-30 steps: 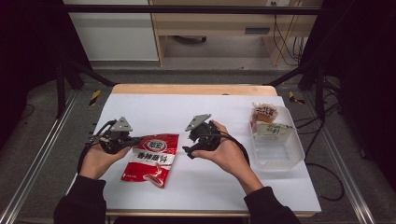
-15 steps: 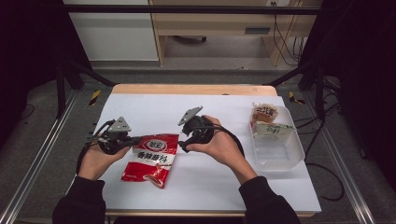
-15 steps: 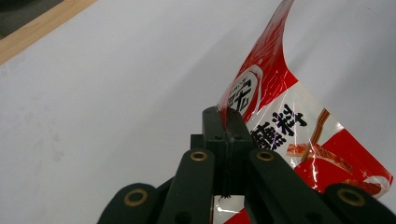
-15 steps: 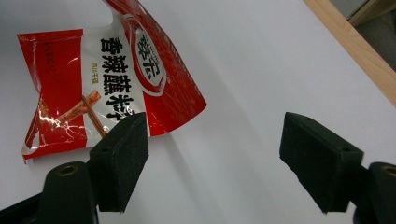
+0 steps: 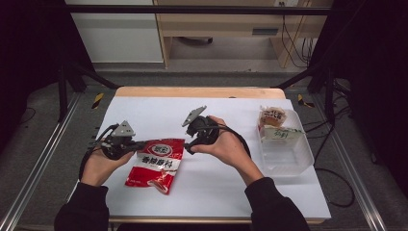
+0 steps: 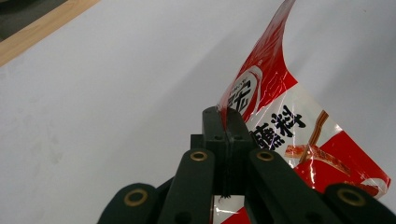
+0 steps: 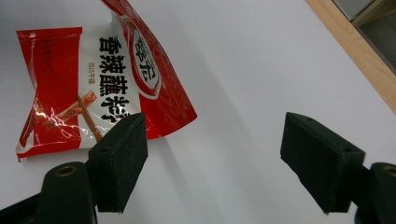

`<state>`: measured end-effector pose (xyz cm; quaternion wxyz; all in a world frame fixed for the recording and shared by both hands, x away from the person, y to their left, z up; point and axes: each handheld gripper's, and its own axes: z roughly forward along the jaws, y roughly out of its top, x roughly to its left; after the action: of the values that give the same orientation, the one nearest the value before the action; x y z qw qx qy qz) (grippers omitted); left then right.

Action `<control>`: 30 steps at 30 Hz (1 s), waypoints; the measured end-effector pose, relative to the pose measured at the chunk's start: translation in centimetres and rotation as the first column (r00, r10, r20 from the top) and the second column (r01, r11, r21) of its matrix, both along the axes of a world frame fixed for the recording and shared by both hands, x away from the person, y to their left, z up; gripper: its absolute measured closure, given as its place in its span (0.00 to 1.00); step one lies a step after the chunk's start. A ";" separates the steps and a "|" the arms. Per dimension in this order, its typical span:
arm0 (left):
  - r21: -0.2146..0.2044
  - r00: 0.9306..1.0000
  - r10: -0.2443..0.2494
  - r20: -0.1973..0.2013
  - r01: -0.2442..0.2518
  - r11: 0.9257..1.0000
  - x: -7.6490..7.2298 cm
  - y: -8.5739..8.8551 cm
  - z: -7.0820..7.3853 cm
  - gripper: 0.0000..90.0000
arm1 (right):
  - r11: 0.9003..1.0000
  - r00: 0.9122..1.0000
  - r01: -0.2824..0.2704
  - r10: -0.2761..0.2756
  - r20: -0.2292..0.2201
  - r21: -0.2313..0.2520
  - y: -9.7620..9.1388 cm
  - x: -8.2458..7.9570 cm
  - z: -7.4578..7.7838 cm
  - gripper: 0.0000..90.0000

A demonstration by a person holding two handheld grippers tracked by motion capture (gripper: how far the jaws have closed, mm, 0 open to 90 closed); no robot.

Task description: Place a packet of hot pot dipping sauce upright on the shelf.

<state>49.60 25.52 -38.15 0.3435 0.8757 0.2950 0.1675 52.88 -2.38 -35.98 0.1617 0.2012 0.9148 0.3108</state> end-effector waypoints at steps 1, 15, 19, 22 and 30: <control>0.002 1.000 -0.003 0.001 0.003 1.000 0.0 -0.1 0.0 1.00 | 1.000 1.000 0.000 0.000 0.001 -0.001 0.0 0.0 0.0 0.26; 0.008 1.000 -0.022 0.011 0.022 1.000 -0.3 -0.9 0.1 1.00 | 1.000 1.000 -0.015 0.015 0.007 -0.017 0.1 -0.4 -0.1 0.24; 0.003 1.000 -0.023 0.012 0.023 1.000 -0.3 -1.0 0.1 1.00 | 1.000 1.000 -0.015 0.015 -0.004 -0.019 0.3 -0.2 -0.4 0.23; 0.004 1.000 -0.024 0.014 0.024 1.000 -0.3 -1.0 0.2 1.00 | 1.000 1.000 -0.022 0.022 -0.016 -0.017 0.6 0.0 -0.7 0.24; -0.004 0.999 -0.025 0.023 0.026 1.000 -0.3 -1.0 0.4 1.00 | 0.999 0.998 -0.041 0.040 -0.043 -0.033 2.0 0.3 -2.1 0.34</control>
<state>49.26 24.52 -37.74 0.3511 0.8766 0.2802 0.1726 53.17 -0.40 -38.04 0.1394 0.1865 0.9269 0.2943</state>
